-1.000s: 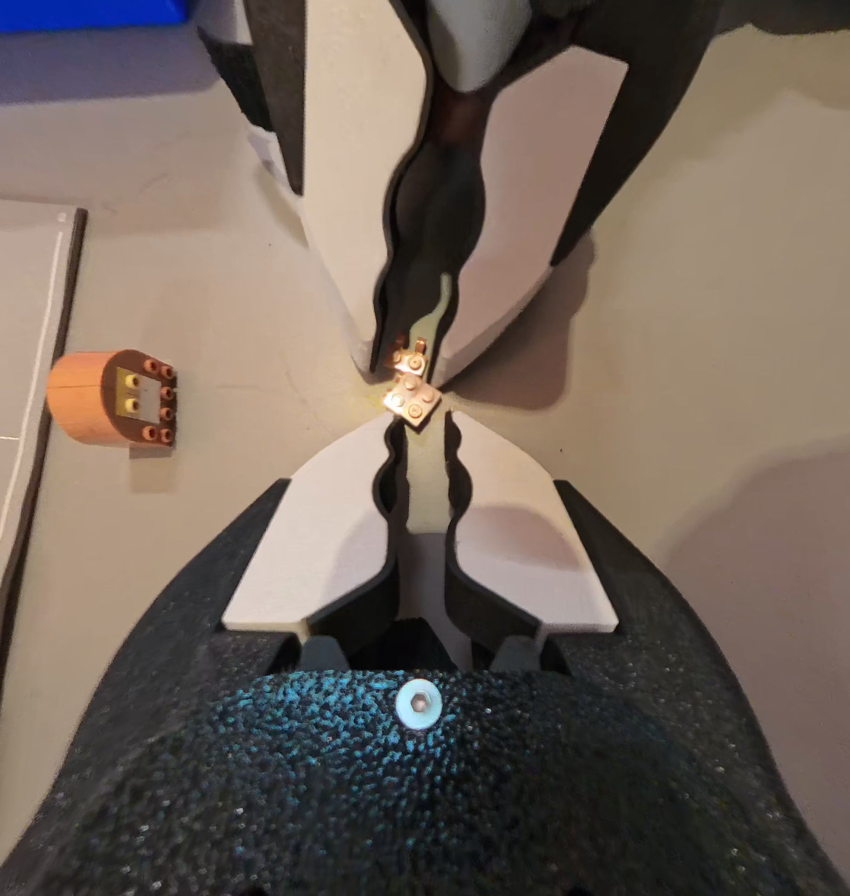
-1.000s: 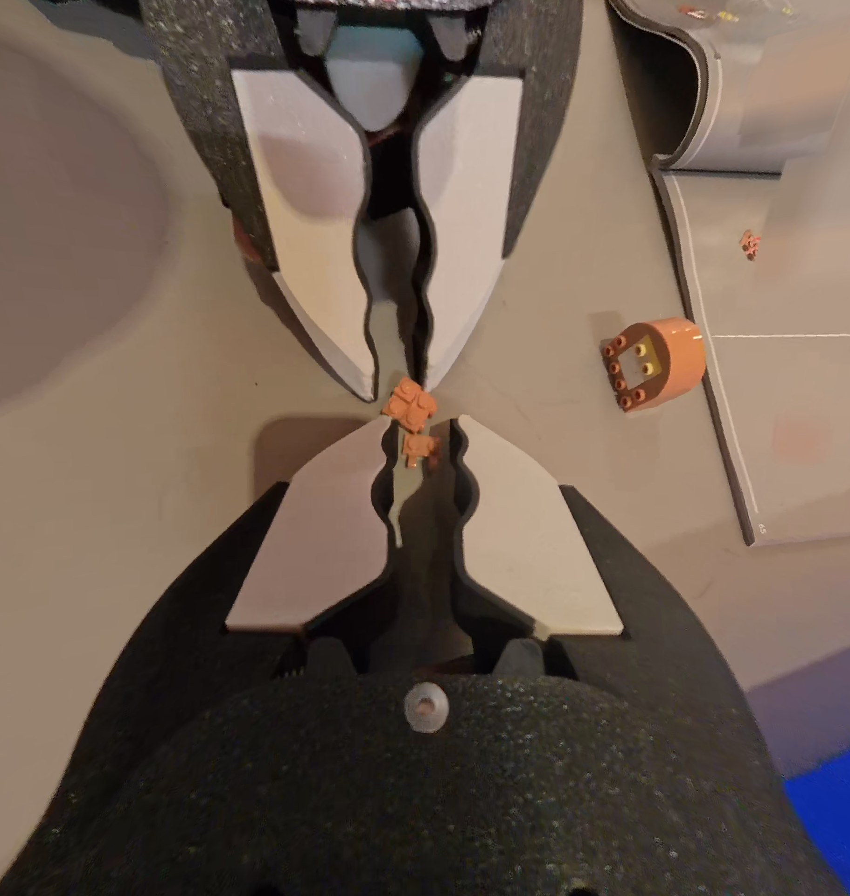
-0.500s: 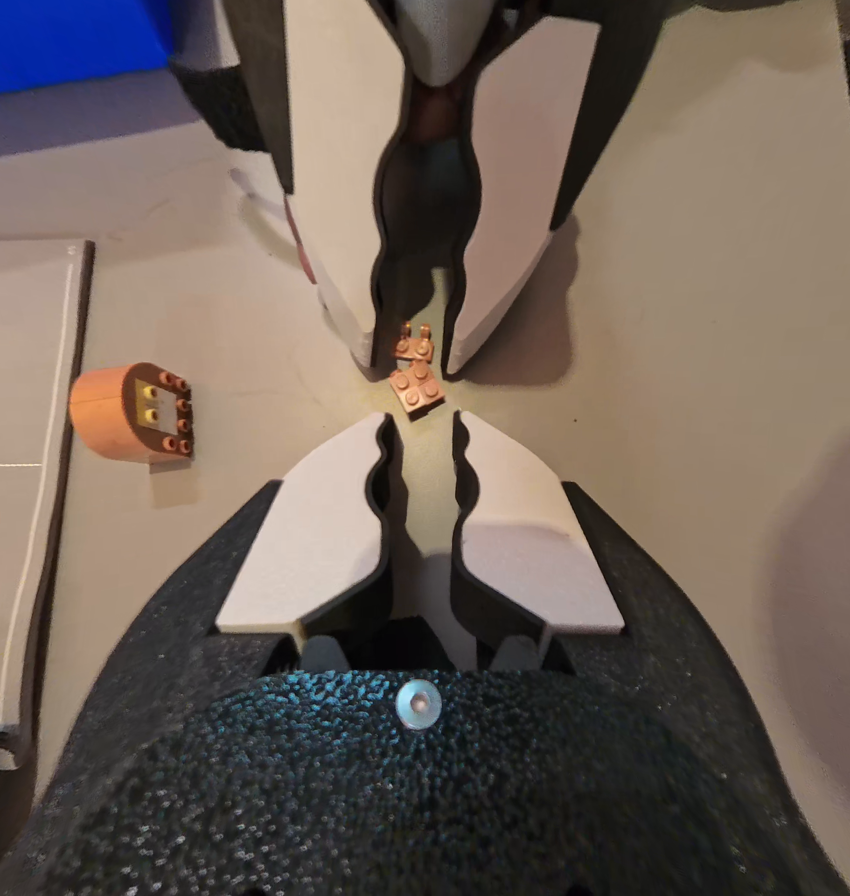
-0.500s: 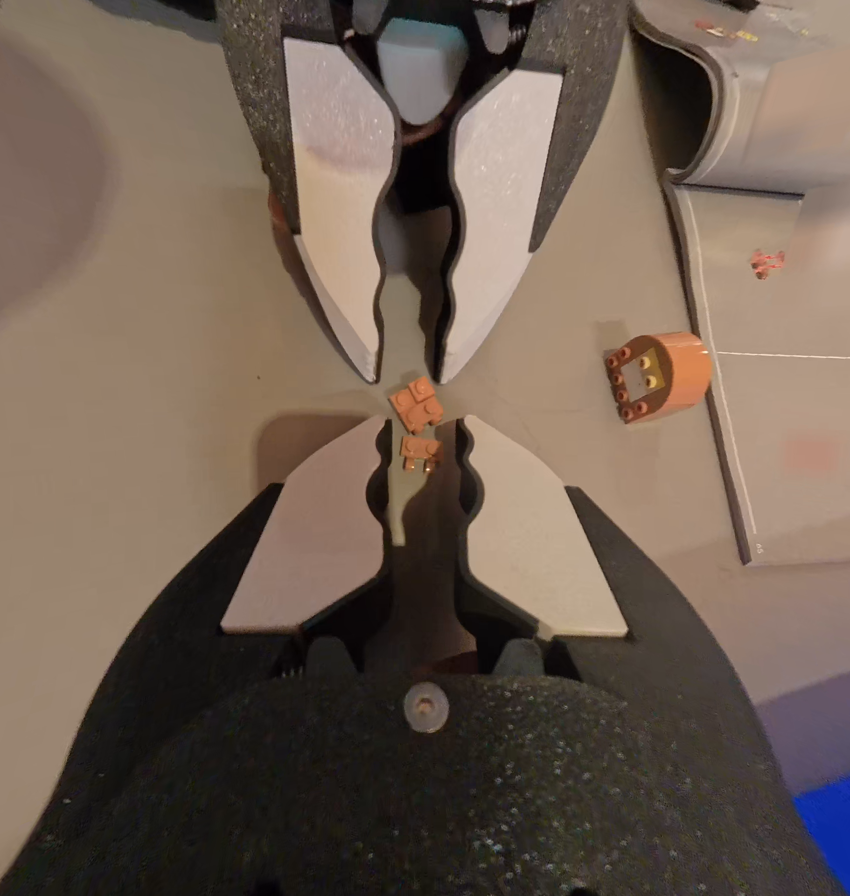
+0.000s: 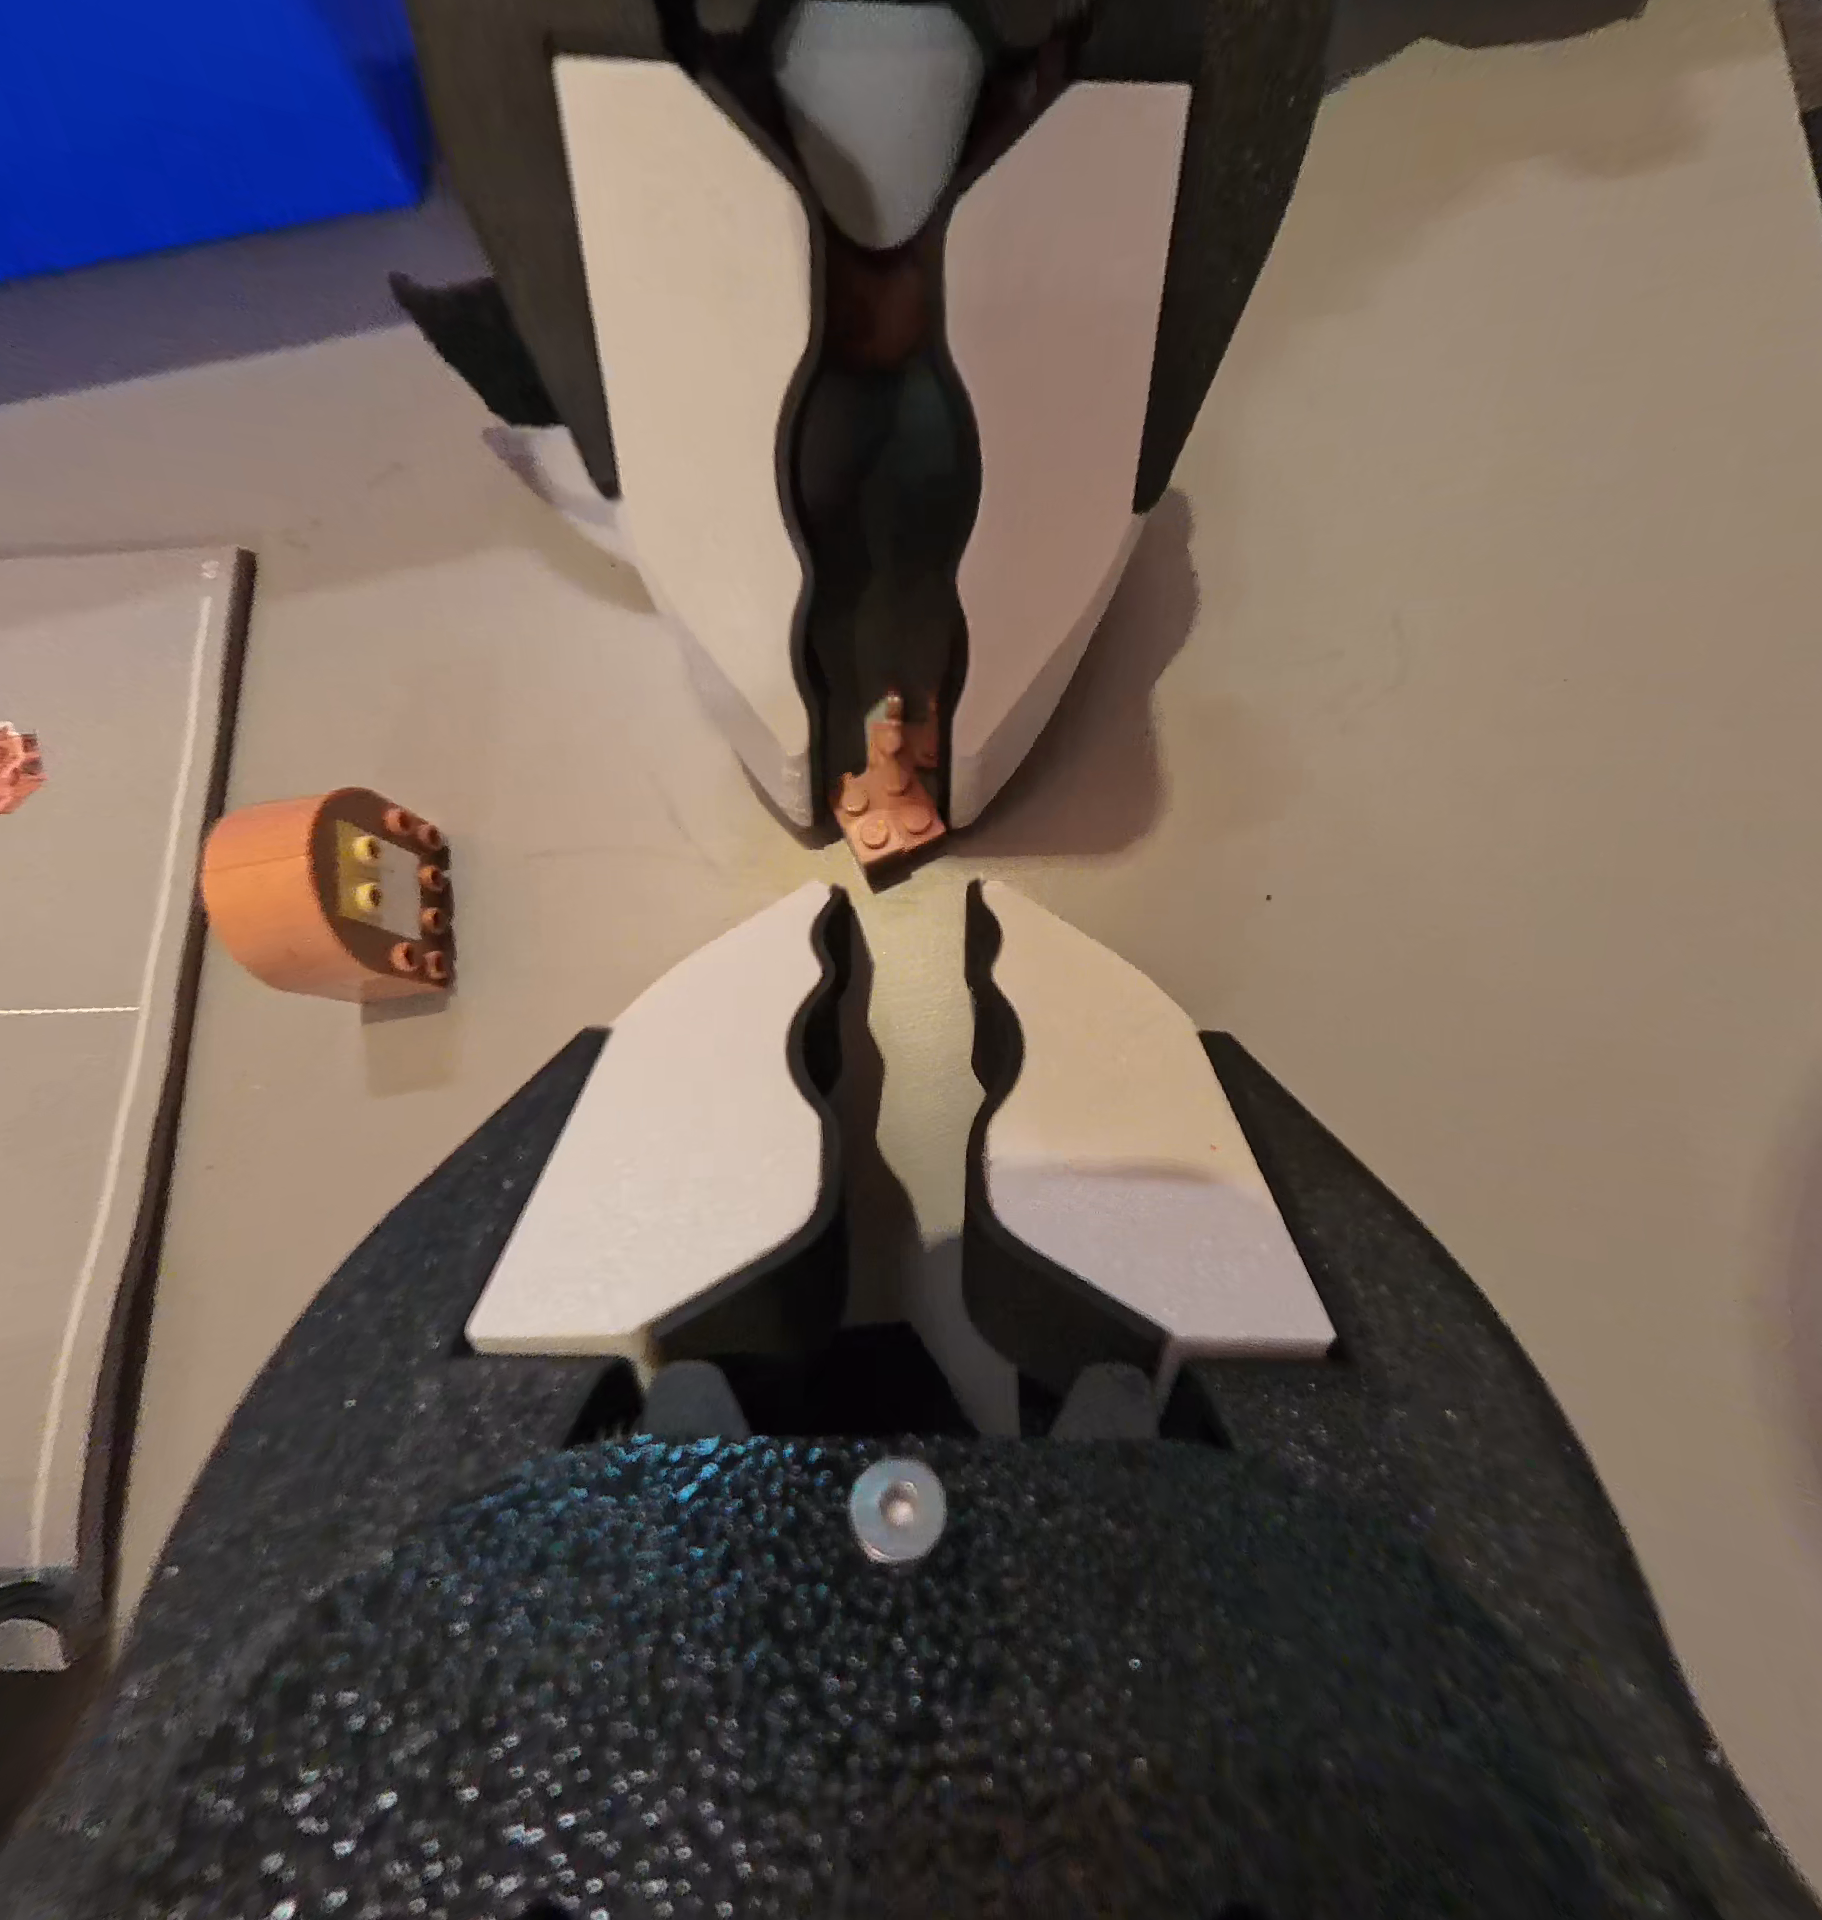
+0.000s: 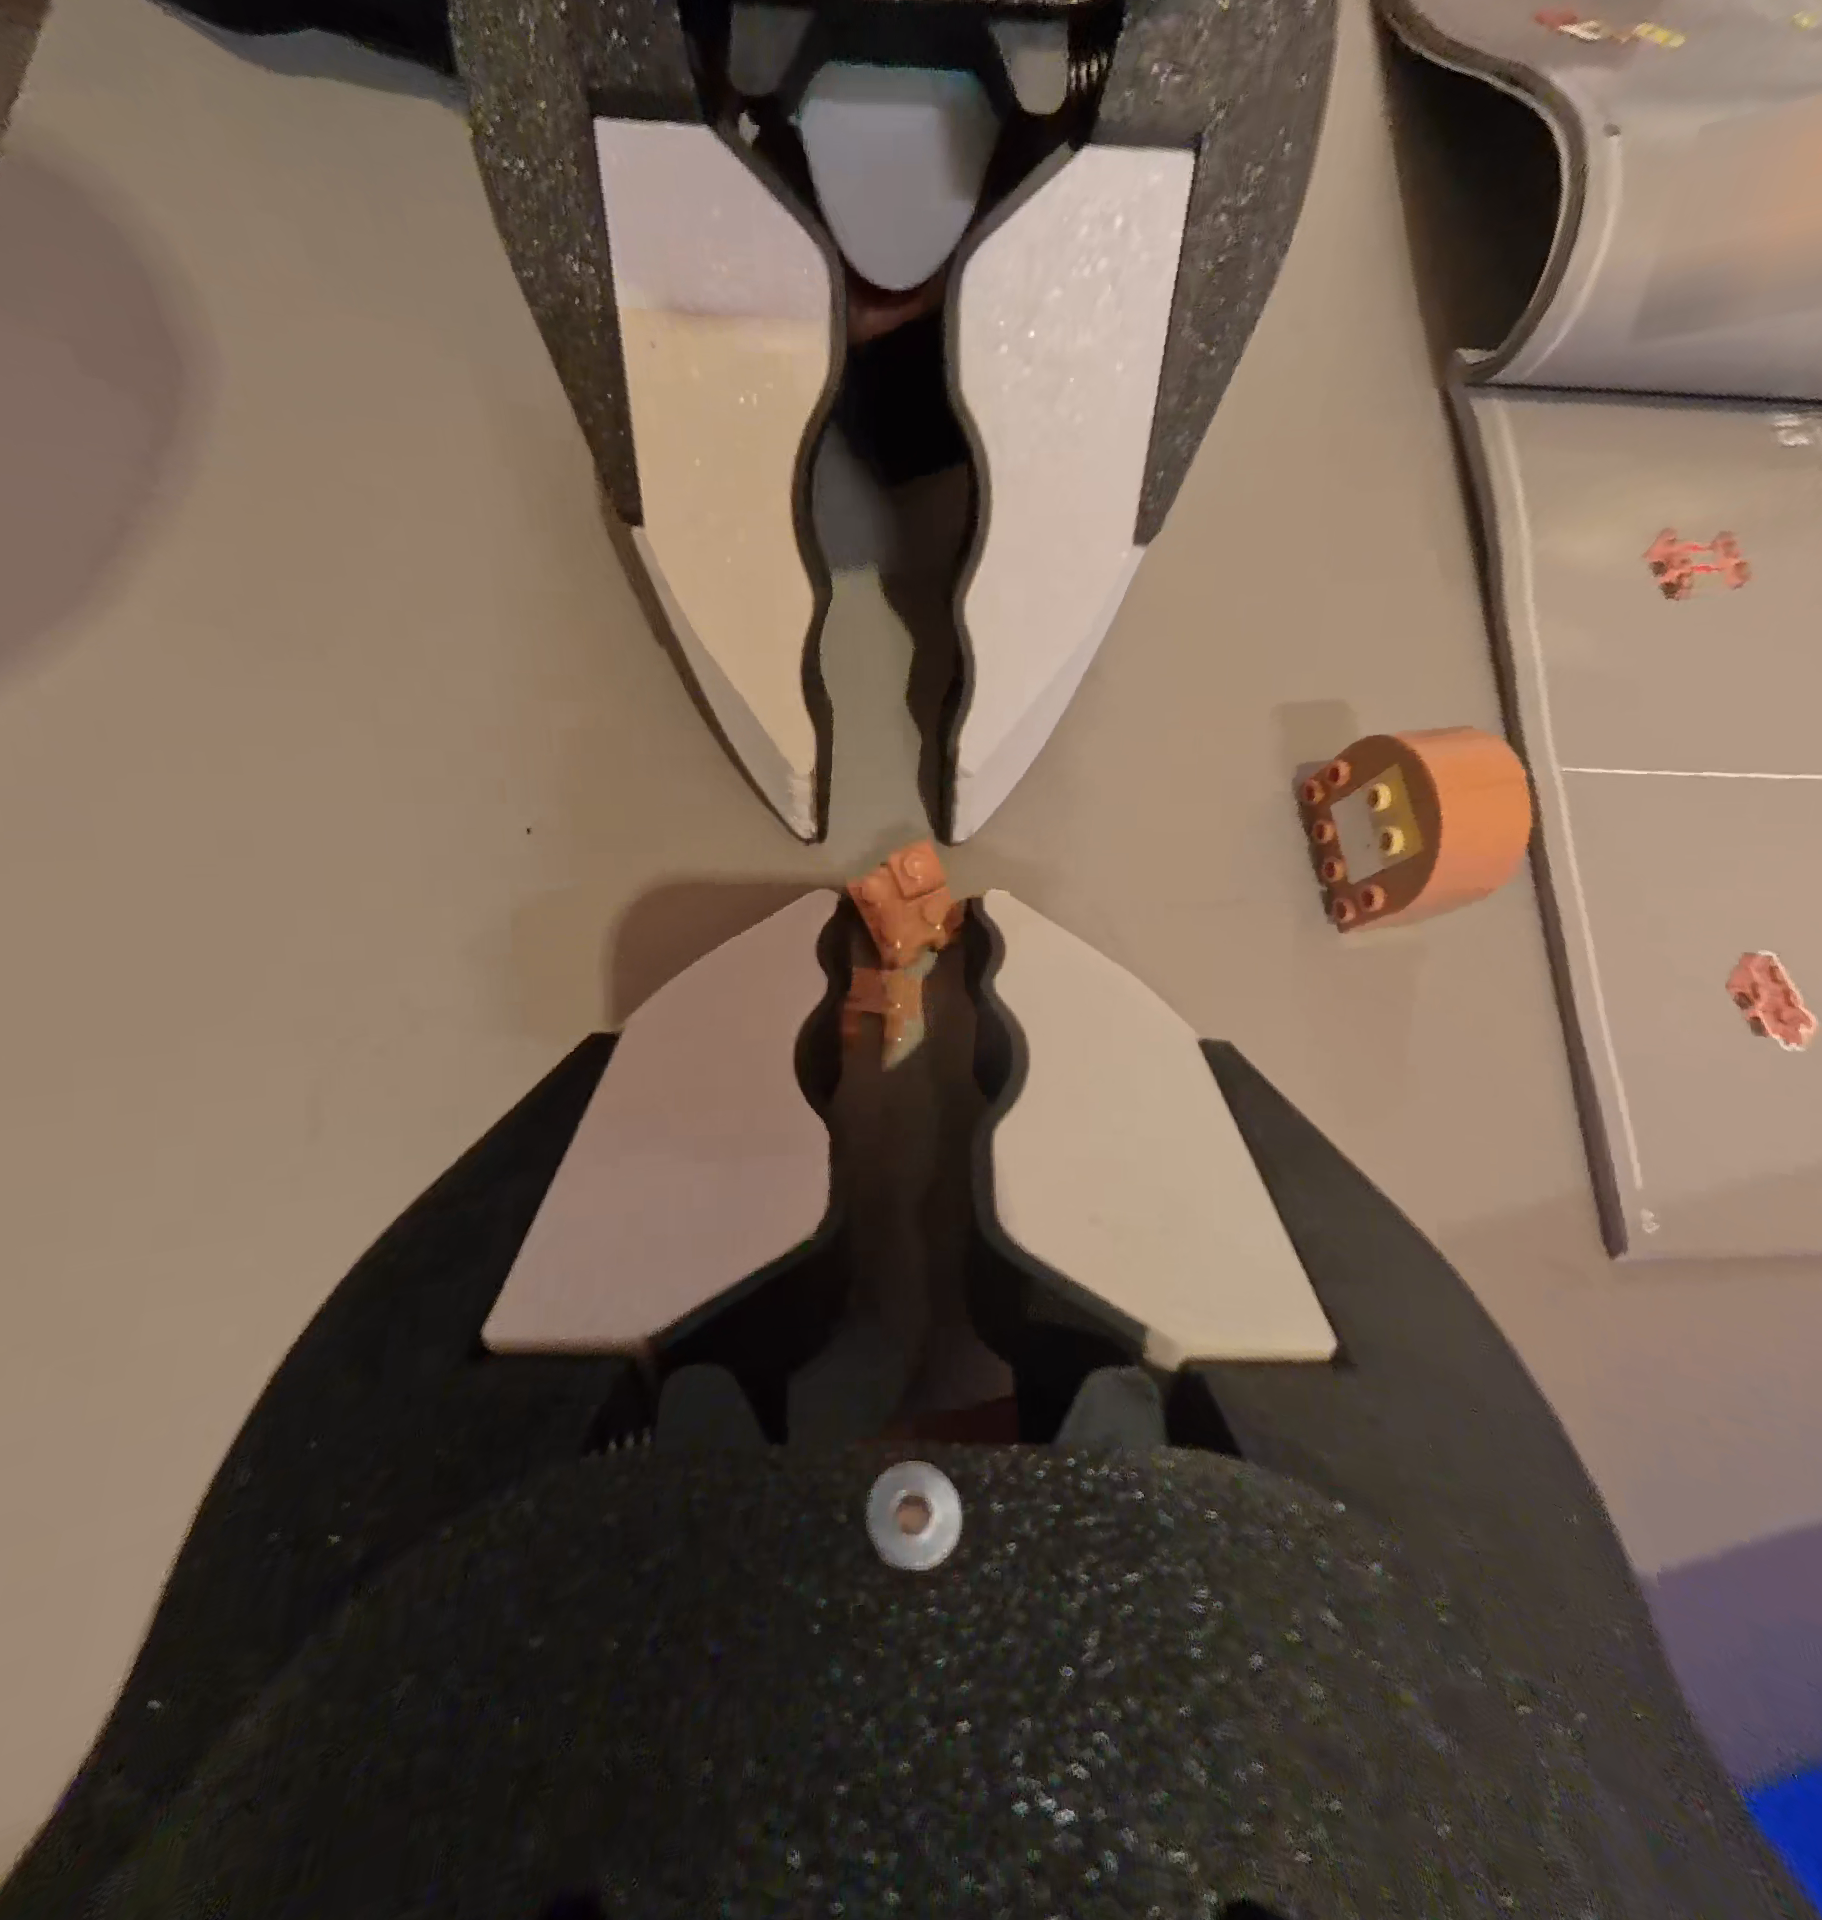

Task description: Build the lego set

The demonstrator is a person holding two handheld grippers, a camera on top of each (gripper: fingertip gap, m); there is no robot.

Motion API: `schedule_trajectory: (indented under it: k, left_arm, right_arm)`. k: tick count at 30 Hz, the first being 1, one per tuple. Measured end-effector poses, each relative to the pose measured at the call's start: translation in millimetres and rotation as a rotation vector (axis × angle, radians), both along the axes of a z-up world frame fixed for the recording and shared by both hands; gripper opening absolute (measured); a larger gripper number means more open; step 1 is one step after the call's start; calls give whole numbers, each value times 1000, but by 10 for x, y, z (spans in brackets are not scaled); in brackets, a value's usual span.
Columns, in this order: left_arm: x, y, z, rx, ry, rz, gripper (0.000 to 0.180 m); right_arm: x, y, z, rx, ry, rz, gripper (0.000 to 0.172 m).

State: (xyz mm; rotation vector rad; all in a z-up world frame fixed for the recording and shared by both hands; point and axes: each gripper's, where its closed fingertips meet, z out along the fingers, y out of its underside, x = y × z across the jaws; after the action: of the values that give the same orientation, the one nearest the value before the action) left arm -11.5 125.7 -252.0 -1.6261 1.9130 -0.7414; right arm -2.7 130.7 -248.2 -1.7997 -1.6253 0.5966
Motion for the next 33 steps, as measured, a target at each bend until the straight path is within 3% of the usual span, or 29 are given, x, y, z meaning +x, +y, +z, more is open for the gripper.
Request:
schedule_trajectory:
  k: [6, 10, 13, 18, 27, 33]
  left_arm:
    - [3, 1, 1, -14, -5, -1, 20]
    - [11, -2, 5, -9, -10, -8, 20]
    - [18, 18, 15, 9, -22, -7, 20]
    - [52, 64, 76, 104, -84, -32, 20]
    - [175, 142, 272, 260, -239, -16, 24]
    - [190, 153, 286, 321, -244, -14, 18]
  right_arm:
    - [41, -19, -12, -21, -7, 20, 31]
    - [35, -27, -23, -50, -13, 24, 16]
    - [41, 14, -15, -36, -6, -8, 16]
    - [47, 63, 56, 12, 49, -59, 16]
    - [76, 78, 186, -50, 159, -97, 16]
    - [82, 107, 193, -34, 163, -119, 16]
